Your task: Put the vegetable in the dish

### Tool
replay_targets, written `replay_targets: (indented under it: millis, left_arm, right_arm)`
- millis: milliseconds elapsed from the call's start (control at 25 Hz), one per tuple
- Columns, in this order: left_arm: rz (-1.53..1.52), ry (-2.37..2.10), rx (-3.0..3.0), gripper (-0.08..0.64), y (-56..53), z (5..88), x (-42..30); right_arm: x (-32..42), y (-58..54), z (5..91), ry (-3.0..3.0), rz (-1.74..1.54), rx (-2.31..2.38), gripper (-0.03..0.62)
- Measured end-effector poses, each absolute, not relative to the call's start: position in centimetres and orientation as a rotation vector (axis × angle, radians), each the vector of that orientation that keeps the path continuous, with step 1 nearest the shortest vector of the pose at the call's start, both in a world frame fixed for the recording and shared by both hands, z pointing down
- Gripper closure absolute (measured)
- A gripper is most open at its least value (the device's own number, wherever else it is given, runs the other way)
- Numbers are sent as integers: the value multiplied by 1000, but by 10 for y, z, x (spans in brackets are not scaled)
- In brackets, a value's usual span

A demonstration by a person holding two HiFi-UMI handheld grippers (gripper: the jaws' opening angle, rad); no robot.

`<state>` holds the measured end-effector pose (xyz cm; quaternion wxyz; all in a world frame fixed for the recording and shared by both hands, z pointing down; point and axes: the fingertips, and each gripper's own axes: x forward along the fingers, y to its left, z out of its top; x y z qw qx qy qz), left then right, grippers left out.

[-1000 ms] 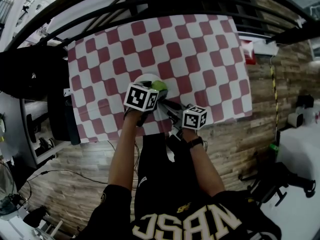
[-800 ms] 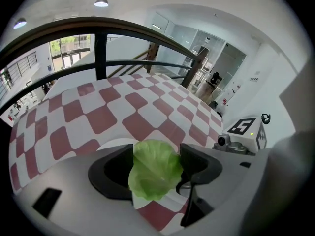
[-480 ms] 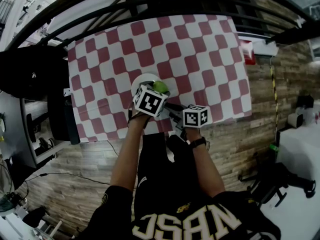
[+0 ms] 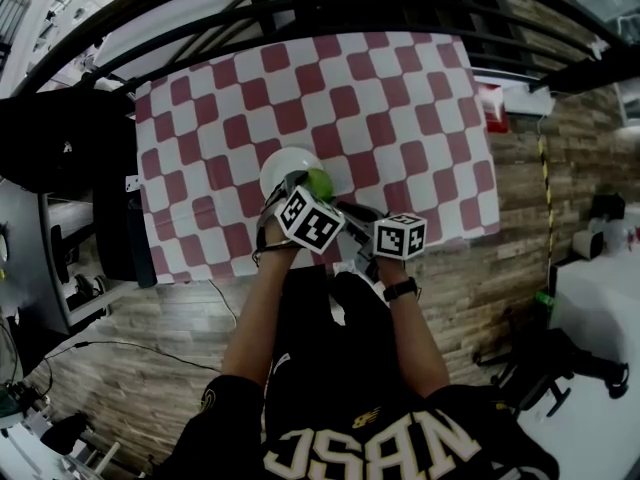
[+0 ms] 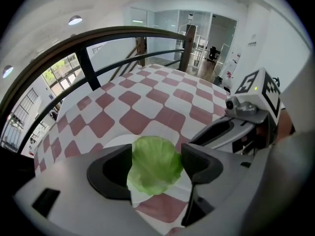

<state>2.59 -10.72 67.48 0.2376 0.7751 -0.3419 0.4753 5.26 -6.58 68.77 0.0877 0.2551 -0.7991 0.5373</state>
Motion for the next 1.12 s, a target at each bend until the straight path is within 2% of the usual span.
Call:
replay_targets:
  millis: [200,240,280,440,840,1120]
  left_arm:
    - [1534,-955,2223,243,-100,682,-9]
    - [1596,-981,2256,290,-103,685,-20]
    - [1619,-1006,2294,308,-108,687,-30]
    - [1448,-1022,2418,345,-123,682,-42]
    - [1166,-1036,2413,348,-125,673,-38]
    - [698,-1265,2341,348,-128,587,-48]
  right_arm:
    - [43,-64,681,-2404,1559,718,491]
    - [42,-64,681,-2407,1559,716,491]
    - [42,-64,681,-2409,1559,714,491]
    - [41,-65,687,-2392,1563,725,491]
    - [44,-85,679,-2402,1531,781,491]
    - [43,-123,605,-2574,1228,838,505]
